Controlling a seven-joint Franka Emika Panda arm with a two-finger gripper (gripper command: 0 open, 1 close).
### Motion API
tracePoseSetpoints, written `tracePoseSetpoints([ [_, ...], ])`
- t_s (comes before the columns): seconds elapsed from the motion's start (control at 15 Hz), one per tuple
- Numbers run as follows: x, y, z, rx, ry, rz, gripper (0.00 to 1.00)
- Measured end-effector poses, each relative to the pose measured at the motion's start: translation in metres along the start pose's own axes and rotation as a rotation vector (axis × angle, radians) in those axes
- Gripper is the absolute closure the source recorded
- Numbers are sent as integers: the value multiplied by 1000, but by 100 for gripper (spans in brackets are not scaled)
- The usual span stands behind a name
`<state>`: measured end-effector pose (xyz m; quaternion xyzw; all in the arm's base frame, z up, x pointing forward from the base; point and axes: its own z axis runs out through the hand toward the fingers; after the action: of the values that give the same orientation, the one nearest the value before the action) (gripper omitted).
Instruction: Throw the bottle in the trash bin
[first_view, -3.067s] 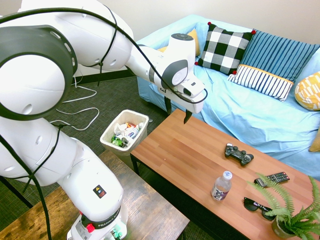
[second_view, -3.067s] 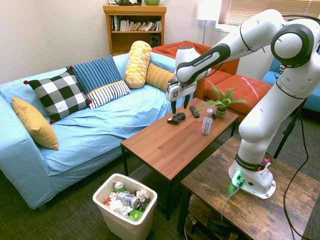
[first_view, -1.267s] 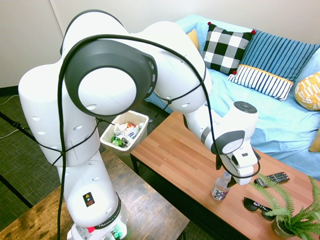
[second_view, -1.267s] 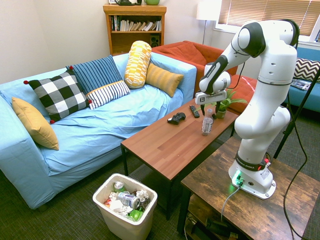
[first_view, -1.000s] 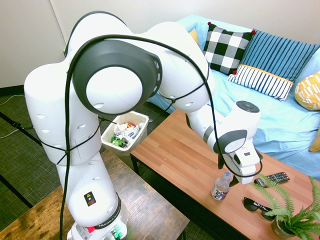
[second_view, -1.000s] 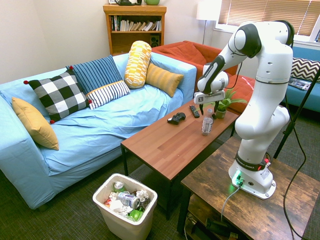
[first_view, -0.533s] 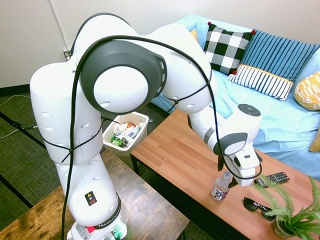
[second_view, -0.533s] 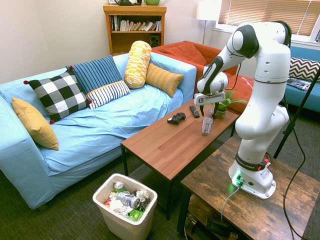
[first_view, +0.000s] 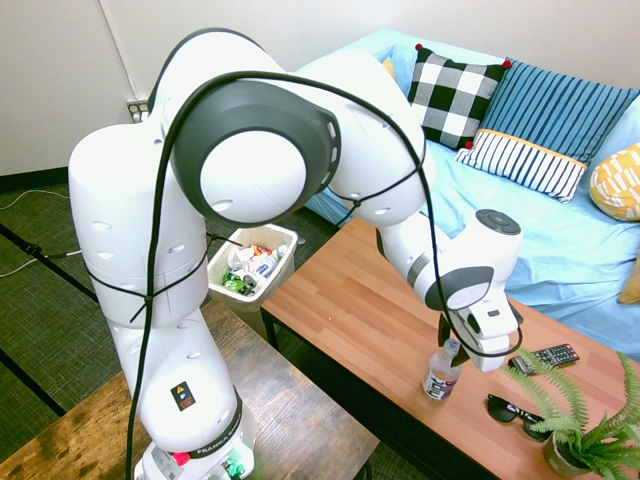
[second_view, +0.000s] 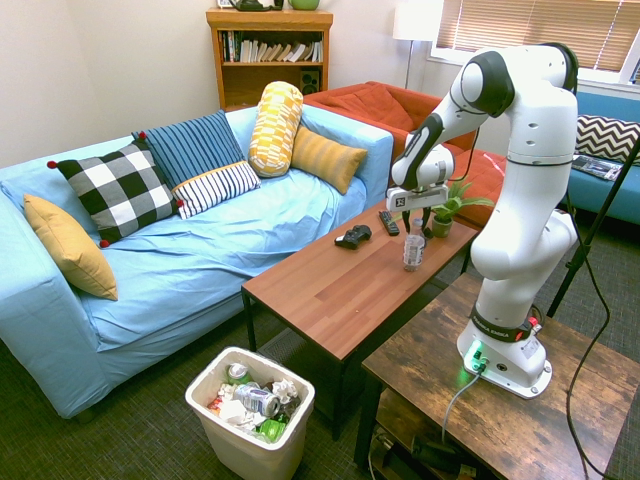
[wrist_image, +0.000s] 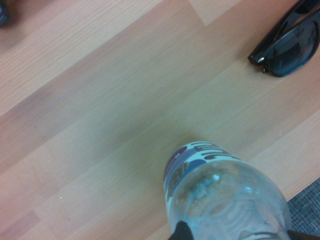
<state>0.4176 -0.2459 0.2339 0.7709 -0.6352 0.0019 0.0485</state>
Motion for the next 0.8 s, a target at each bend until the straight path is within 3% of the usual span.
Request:
tracePoseSetpoints([
  [0.4,0,-5,-8,21,5,-17,100],
  [0.6,-31,-33,-75,124,52,-85,100],
  [0.8,-121,-65,-173,216,120,-160,100],
])
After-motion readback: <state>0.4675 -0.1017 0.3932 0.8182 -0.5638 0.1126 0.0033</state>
